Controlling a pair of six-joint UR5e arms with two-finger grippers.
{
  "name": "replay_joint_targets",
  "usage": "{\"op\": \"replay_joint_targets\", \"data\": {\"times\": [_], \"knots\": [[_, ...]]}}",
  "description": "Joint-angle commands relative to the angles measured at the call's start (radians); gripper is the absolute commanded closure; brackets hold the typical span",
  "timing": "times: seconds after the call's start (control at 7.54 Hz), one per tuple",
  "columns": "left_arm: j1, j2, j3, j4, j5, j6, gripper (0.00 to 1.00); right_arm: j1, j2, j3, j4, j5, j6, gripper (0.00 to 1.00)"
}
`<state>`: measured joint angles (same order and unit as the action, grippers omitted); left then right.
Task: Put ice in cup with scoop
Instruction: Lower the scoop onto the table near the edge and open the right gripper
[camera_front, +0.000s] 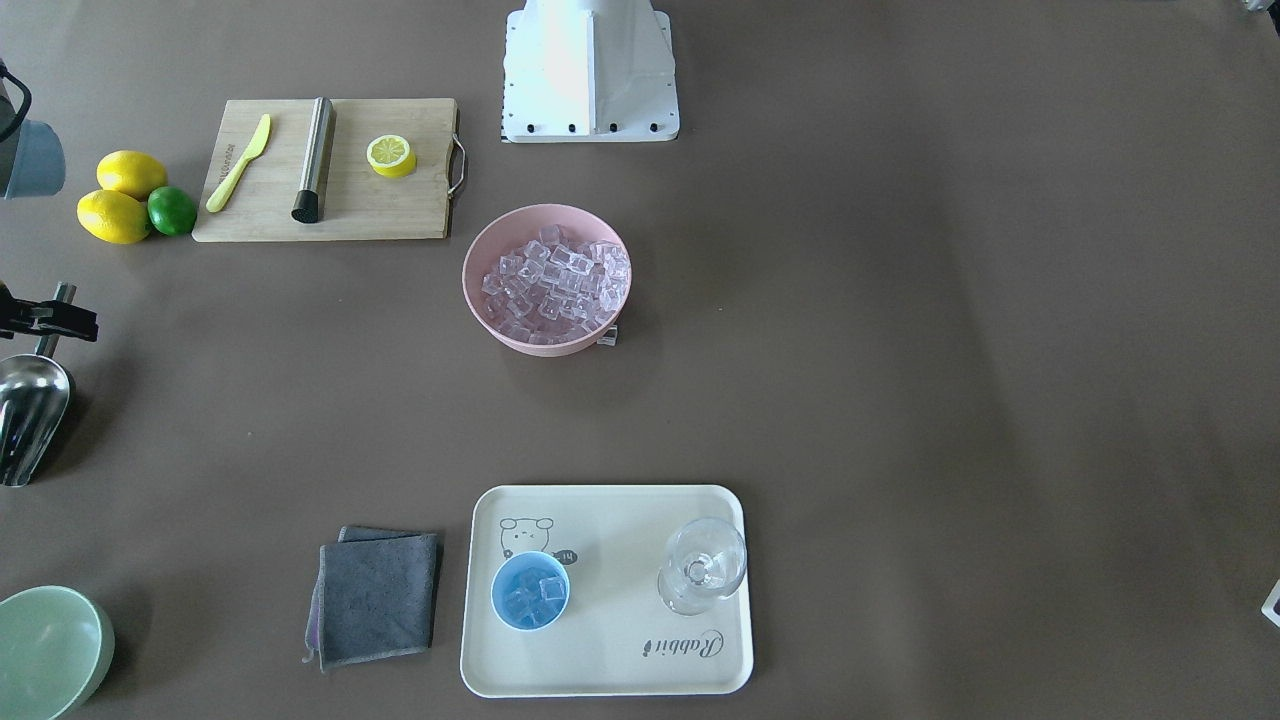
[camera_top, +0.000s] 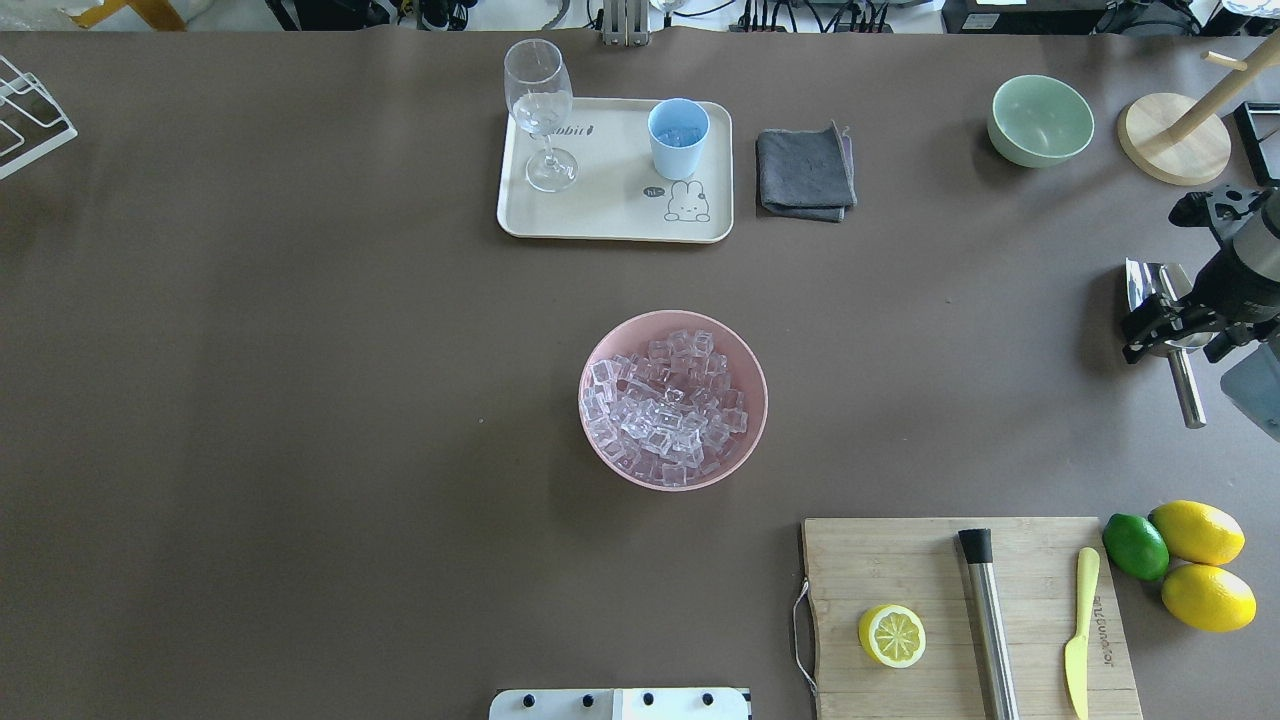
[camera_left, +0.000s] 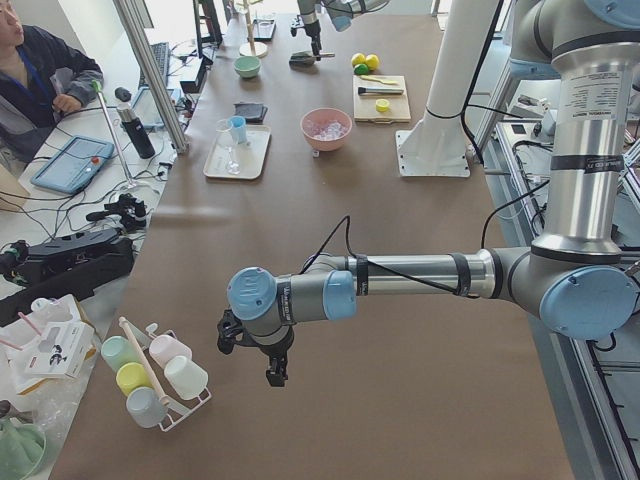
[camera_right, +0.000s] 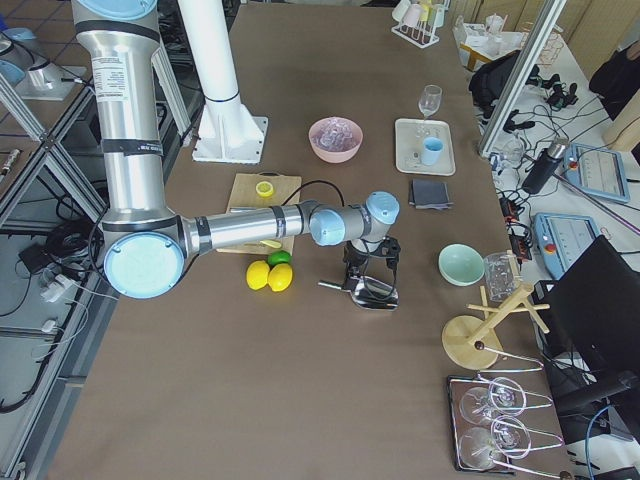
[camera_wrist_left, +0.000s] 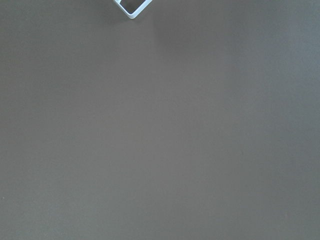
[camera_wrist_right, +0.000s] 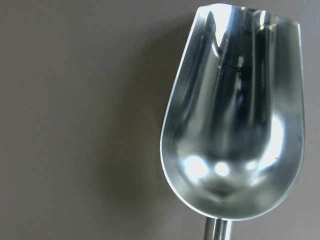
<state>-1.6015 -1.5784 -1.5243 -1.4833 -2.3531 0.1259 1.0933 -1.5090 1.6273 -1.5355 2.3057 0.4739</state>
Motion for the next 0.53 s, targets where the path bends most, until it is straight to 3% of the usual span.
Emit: {"op": "replay_joint_targets", "data": {"times": [0.0, 0.27, 0.4], "knots": [[0.0, 0.0, 0.001, 0.0, 0.0, 0.001, 0.02, 0.145, 0.006, 0.07, -0.003, -0.009, -0.011, 0.0], [0.0, 0.0, 0.0, -0.002, 0.0, 0.001, 0.02, 0.338, 0.004, 0.106, -0.021, 0.008, -0.056, 0.0], [-0.001, 0.0, 0.001, -0.002, 0.002, 0.001, 0.02, 0.412, 0.004, 0.138, -0.117, 0.012, -0.212, 0.0]]}}
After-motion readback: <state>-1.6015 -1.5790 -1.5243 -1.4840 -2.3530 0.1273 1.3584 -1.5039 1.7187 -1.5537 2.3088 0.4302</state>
